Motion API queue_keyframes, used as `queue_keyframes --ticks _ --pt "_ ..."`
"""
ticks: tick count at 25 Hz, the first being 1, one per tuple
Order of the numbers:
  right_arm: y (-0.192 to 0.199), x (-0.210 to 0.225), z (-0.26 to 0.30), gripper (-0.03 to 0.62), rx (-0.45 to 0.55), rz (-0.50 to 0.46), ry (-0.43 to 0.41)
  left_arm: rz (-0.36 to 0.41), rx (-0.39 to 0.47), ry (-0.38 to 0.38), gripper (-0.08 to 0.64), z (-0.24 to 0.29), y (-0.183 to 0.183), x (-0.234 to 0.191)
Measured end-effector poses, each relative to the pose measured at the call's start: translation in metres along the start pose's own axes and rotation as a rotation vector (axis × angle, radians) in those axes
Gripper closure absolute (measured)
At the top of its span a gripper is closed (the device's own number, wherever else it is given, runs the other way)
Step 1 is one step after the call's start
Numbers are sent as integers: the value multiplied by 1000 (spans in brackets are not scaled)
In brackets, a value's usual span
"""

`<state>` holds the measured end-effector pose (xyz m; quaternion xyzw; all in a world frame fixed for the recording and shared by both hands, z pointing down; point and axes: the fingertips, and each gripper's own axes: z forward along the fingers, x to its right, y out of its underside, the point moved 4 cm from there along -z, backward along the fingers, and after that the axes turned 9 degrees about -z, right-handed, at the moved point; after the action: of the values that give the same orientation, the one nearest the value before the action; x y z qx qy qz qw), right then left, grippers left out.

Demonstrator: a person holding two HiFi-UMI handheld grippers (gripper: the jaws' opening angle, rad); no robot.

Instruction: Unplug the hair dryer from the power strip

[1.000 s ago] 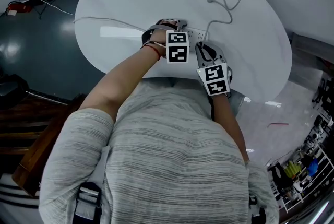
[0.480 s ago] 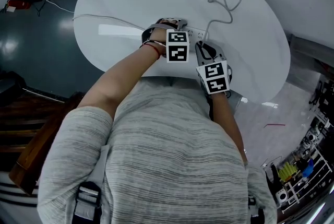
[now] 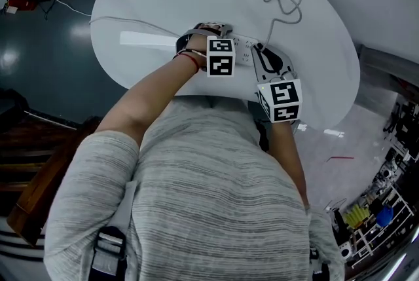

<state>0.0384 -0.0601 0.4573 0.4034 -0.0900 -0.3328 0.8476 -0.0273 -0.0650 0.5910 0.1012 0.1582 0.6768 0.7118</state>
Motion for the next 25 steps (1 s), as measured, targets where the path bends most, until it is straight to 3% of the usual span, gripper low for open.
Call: queue_keyframes --ticks 11,25 --pt "10 16 -15 545 -4 29 47 0 3 3 91 1 0 -1" --pt "65 25 -6 544 -129 76 44 0 3 0 91 0 -1 -2"
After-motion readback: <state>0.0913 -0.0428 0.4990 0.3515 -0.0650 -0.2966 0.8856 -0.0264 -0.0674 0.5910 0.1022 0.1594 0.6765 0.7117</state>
